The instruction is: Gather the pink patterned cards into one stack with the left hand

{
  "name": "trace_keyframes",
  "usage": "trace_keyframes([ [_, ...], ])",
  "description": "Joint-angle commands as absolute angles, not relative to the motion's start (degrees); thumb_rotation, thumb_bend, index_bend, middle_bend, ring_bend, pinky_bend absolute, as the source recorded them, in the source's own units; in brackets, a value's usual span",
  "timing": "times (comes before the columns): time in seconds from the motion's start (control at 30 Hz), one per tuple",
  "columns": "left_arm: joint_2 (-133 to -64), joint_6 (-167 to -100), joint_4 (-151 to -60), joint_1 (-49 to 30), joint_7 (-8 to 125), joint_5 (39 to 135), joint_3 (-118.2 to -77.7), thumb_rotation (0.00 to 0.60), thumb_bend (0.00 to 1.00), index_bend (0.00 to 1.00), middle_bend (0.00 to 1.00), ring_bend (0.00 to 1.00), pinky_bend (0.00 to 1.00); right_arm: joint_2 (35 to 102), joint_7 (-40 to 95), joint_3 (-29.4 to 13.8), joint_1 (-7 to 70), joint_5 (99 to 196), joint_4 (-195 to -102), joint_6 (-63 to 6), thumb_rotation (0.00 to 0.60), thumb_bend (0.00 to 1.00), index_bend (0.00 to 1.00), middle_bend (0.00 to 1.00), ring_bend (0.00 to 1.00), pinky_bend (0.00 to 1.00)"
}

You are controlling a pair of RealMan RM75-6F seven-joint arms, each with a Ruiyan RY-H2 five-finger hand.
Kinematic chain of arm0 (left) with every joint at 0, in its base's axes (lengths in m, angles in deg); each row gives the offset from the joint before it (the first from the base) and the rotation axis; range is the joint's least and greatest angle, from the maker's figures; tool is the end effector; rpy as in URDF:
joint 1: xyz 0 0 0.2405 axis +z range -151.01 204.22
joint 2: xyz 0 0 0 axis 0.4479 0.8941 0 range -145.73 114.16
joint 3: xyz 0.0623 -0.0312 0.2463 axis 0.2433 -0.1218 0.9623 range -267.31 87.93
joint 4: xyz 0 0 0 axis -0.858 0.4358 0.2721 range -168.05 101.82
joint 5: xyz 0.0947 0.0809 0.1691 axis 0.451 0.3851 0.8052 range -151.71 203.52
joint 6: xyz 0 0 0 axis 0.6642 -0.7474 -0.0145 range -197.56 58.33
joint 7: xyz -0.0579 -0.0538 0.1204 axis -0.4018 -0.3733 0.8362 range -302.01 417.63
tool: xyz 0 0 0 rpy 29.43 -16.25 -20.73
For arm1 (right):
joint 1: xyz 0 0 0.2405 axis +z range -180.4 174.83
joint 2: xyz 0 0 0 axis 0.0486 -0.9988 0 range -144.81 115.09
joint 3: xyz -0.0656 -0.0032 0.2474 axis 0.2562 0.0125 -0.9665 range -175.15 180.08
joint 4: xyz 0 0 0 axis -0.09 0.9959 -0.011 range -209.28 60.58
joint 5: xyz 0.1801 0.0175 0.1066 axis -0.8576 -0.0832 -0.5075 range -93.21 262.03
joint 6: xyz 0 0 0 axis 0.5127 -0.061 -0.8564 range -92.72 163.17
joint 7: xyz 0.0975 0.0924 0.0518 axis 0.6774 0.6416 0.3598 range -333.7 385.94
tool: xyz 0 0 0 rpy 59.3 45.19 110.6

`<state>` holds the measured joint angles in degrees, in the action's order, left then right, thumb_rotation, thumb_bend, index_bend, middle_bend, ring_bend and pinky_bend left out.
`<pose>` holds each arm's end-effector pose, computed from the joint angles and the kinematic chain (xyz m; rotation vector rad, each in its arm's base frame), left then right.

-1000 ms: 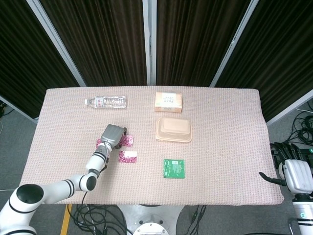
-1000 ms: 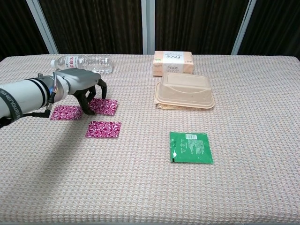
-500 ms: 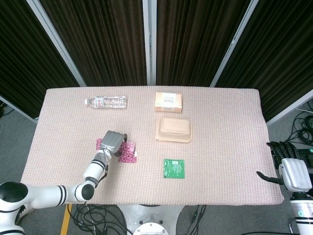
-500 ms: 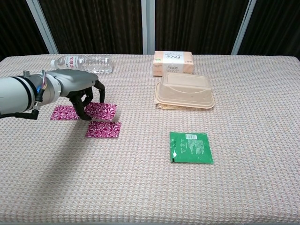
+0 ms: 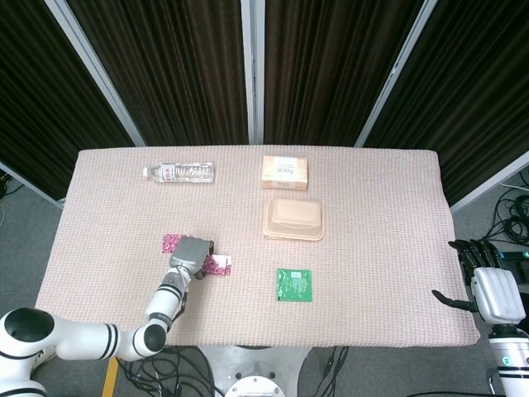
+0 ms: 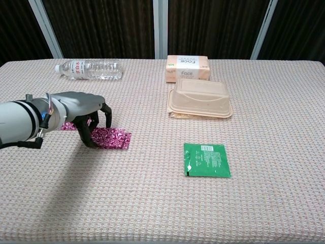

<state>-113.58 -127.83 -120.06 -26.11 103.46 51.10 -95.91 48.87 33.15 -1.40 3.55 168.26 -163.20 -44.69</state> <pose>-0.1414 0.3213 -0.0811 -1.8810 -1.1132 -0.4590 -0.3275 -0.1937 0.1609 1.3720 -1.0001 0.9071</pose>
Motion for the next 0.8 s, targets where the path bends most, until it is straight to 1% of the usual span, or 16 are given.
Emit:
trace_keyframes([
  [0.03,-114.4,-128.3,-119.6,-26.3,103.5,50.3,-96.5,0.6,0.25,0.45,0.84,0.84,0.94,48.9,33.2,-1.3,3.5,168.2,-163.1,-44.7,0.463,0.02,0.17,0.15,0.09,0.06],
  [0.5,-116.1,-128.5,-118.2,-26.4,103.3,49.1,-97.0,0.6,0.25,0.45,0.84,0.84,0.94,49.2,33.8,-1.1,3.6,168.2,-162.6,-44.2,0.472,0.02,0.17,0.15,0.09,0.06],
  [0.7,-116.4,-128.9,-118.3,-26.4,103.5,49.2,-97.0,0.6,0.24,0.43,0.84,0.84,0.94,49.2,33.8,-1.1,3.6,168.0,-162.4,-44.1,0.459,0.02,0.17,0.16,0.09,0.06],
  [0.8,-116.4,-128.6,-118.2,-26.5,103.7,48.9,-97.1,0.6,0.24,0.43,0.84,0.84,0.94,49.2,33.8,-1.1,3.6,168.0,-162.5,-44.1,0.462,0.02,0.17,0.16,0.09,0.06],
])
